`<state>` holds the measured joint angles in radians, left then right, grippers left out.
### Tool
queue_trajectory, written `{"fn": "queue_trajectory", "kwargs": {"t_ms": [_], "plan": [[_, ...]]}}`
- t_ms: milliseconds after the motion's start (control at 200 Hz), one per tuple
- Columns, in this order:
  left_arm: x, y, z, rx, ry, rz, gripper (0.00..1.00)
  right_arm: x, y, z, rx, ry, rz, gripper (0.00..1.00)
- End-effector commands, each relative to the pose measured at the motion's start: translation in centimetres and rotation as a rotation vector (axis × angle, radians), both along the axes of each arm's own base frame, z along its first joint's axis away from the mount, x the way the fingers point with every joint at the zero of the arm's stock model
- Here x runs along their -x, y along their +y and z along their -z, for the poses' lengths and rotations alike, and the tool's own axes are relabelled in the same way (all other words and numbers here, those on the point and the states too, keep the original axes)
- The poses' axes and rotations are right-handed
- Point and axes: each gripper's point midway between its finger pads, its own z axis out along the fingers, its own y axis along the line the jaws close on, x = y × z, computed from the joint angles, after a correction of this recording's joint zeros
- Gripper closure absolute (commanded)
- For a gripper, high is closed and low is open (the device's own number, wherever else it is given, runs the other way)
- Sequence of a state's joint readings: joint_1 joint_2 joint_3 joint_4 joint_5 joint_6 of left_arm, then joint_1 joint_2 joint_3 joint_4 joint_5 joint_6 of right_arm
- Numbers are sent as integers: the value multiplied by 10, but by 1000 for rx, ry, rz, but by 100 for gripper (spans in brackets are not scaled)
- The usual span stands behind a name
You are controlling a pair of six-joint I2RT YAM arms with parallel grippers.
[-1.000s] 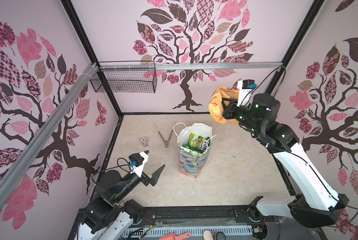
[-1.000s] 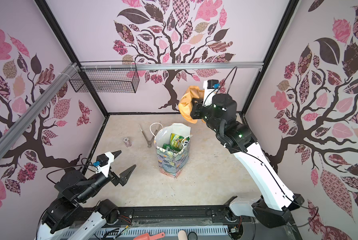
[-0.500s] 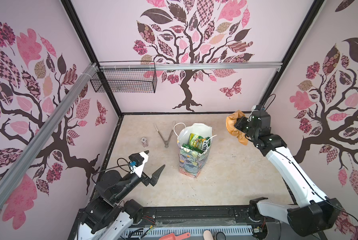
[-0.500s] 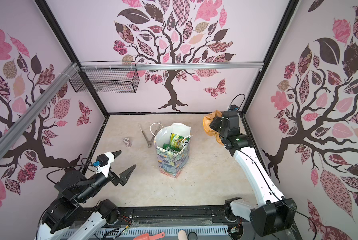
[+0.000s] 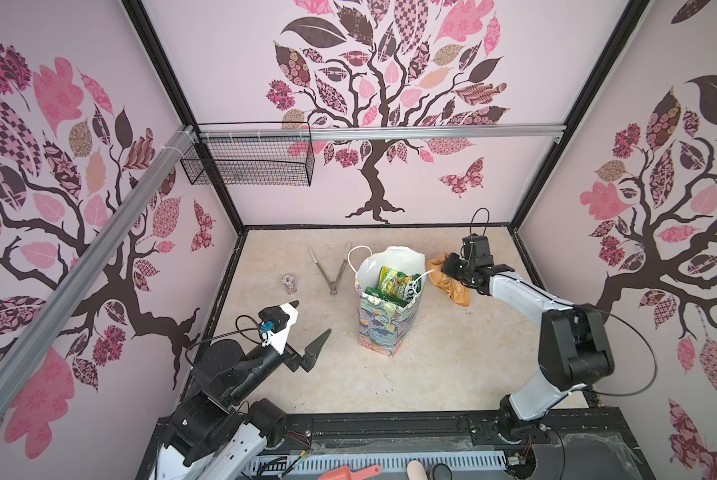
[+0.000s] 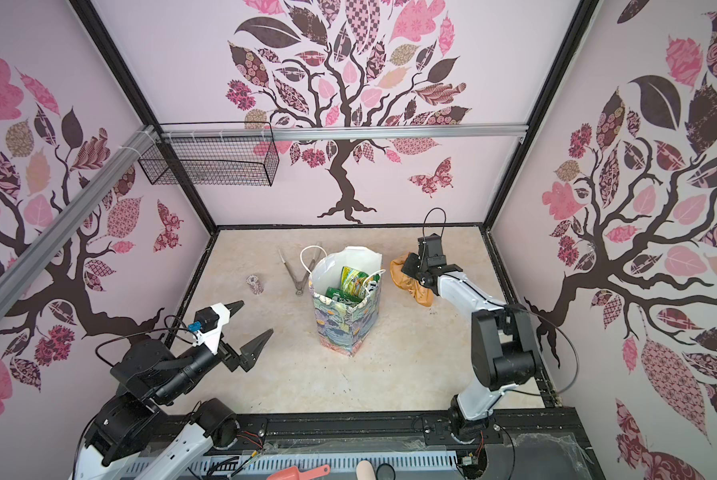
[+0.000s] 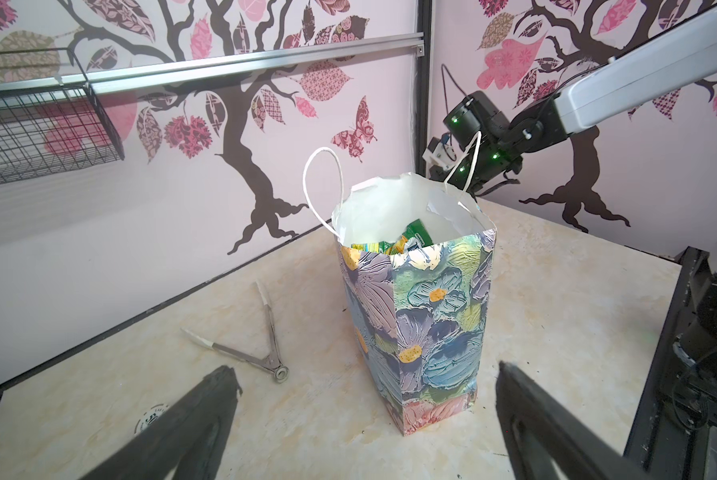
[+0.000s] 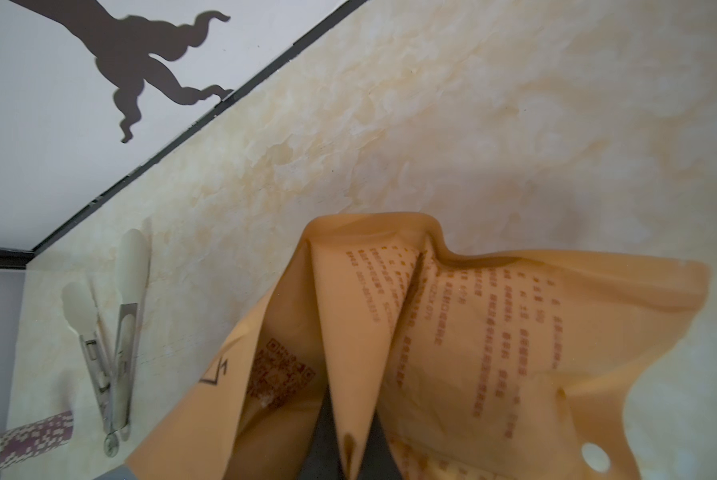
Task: Take the snacks out of the paper bag
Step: 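Lower the tan packet onto the table beside the bag and release, then move the right gripper over the bag and lower it inside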
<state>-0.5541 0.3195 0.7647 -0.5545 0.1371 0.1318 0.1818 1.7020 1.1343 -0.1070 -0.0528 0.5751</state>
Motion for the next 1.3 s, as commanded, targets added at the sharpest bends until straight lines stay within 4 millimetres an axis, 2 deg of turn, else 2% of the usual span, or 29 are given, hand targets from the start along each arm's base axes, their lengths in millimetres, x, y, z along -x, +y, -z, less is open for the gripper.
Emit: {"fn": "queue_trajectory", "kwargs": {"t_ms": [0,115,285,330,400,475,550,655,725,825,1010,1175,1295], "plan": [[-4,1,9,-12,1,-14,1,-37,12,1,-11,-30,-44,100],[-5,2,9,-15,-4,-21,1,-59,17,22,-13,13,-47,100],[-7,3,11,-22,-2,-30,1,-87,17,31,7,9,-23,100],[-7,3,11,-23,-4,-32,1,-90,17,35,11,20,-24,91],[-7,3,11,-25,-4,-35,2,-91,20,37,6,43,-30,70],[-7,5,11,-24,-7,-42,2,-89,22,34,-16,50,-35,63],[-8,5,12,-26,-7,-43,2,-84,23,21,-26,39,-39,54],[-8,3,12,-28,-3,-36,2,-75,21,-10,-33,-10,-41,43],[-9,2,13,-30,1,-35,1,-65,21,-40,-44,-65,-47,35],[-10,1,15,-35,10,-32,2,-46,22,-83,-76,-147,-73,30],[-12,-2,19,-45,32,-27,1,9,41,-164,-215,-299,-204,28],[-15,-10,23,-59,62,7,1,62,60,-240,-260,-435,-378,26],[-15,-14,24,-64,74,25,1,93,78,-275,-220,-496,-469,24]]}}
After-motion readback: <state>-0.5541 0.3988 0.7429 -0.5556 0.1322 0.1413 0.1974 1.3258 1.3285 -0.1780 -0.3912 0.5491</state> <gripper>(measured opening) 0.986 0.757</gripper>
